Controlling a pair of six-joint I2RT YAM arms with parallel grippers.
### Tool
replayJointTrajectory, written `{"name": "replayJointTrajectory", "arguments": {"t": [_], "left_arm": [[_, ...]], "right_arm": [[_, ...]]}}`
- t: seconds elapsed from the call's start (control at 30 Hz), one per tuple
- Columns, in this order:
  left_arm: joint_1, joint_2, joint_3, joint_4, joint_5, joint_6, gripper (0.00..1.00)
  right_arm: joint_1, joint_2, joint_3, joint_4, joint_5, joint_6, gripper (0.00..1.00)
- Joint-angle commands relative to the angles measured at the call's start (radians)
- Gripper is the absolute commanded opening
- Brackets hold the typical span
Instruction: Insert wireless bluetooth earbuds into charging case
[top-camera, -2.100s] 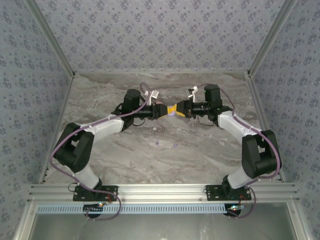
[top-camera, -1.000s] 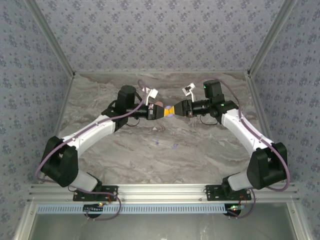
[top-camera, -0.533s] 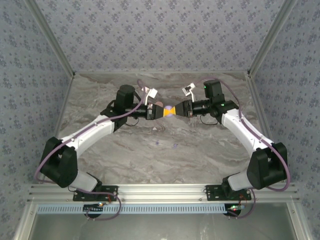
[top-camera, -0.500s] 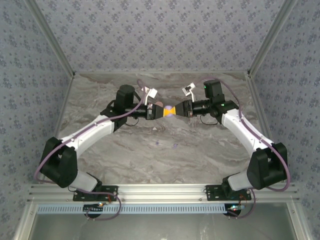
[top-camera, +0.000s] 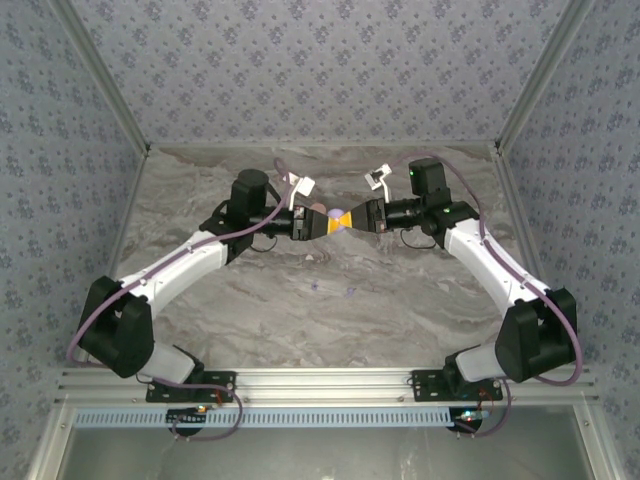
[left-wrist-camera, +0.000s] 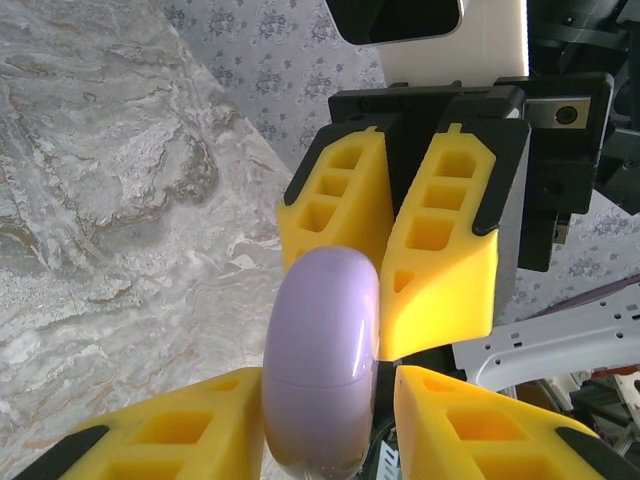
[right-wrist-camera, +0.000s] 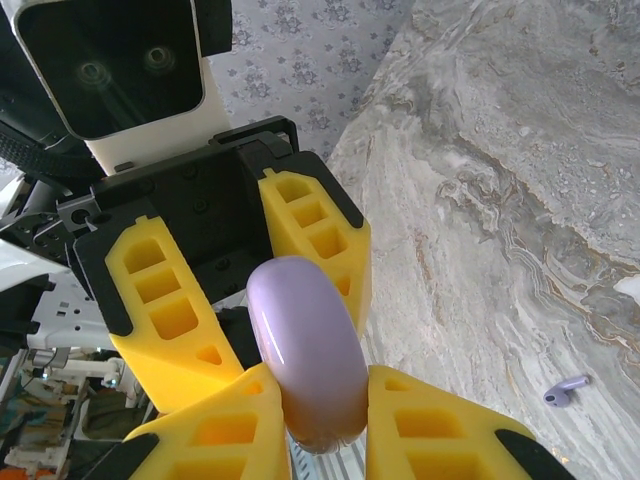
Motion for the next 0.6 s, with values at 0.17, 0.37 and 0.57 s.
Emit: {"name": "replayJointTrajectory", "arguments": {"t": [0.17,0.37,0.57], "left_arm": [[-0.008,-0.021,0.007,0.024,0.025,0.015,0.35],[-0.013,-0.019,0.007,0.031,0.022,0.011,0.31],[-0.018,-0.014,0.008,0.041,0.017,0.003,0.28]], "right_arm": [[0.007,-0.025,0.027,0.010,-0.023,0.009,0.22],[0.019,-0.025,0.029,0.009,-0.022,0.008,0.23],[0.023,-0.027,0.027,0.003,-0.018,0.006,0.23]]}}
